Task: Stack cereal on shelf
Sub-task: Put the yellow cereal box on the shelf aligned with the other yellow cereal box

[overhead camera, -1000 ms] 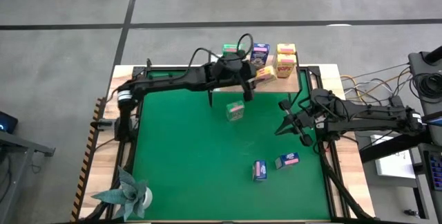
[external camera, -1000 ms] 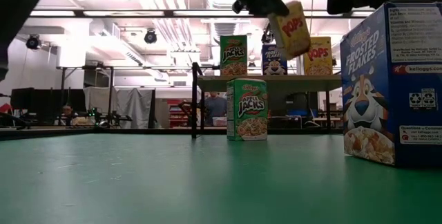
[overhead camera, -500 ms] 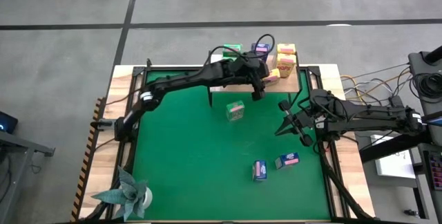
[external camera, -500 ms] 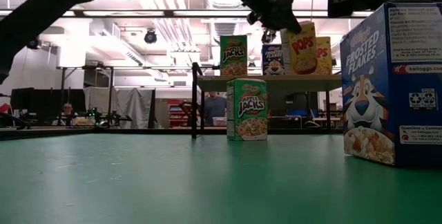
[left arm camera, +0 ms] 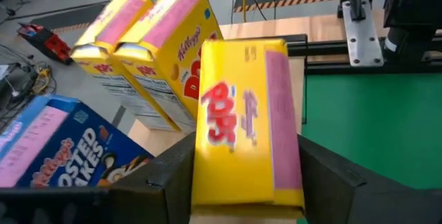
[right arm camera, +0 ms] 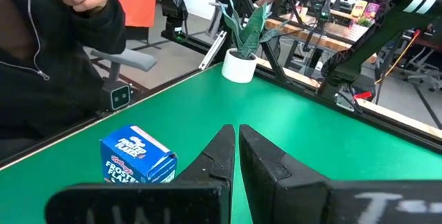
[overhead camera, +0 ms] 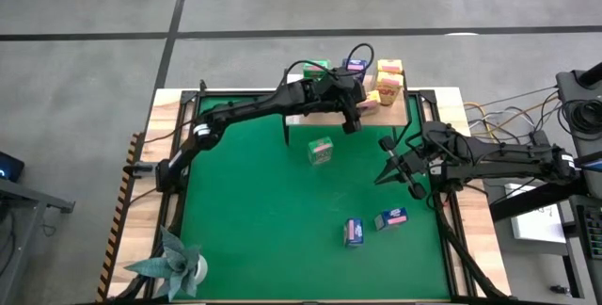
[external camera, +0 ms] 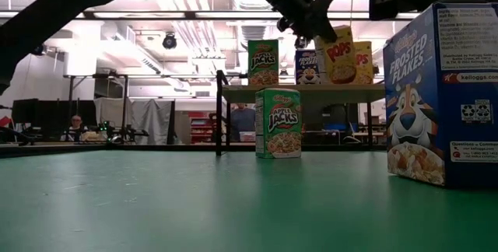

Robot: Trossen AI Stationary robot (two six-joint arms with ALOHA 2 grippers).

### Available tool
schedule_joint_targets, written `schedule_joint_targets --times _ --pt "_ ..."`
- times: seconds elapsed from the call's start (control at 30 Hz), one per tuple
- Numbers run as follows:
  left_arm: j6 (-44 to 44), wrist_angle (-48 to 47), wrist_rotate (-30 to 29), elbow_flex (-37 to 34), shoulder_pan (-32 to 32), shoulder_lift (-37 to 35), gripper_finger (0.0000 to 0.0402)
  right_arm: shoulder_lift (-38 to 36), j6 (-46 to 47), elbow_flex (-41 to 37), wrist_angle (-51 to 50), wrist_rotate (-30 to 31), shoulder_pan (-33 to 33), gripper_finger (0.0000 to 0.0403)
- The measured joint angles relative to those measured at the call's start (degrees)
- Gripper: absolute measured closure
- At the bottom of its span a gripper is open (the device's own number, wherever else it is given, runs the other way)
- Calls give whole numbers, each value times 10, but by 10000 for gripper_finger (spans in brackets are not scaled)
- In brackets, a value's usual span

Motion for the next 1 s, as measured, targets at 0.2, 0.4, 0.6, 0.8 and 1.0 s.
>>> schedule_joint_targets --times 0.2,0.4,0.6,0.8,1.0 --pt "9 2 10 0 3 1 166 0 6 0 9 1 0 390" --pt "13 12 10 0 8 0 135 0 14 0 10 1 0 390" --pt "14 -20 9 -1 8 -17 130 0 40 0 13 20 0 390" --pt "-3 -70 -5 -1 -10 -59 129 5 103 7 16 148 0 390" --pt "22 -100 -67 -1 -57 -92 129 22 117 16 13 187 0 390"
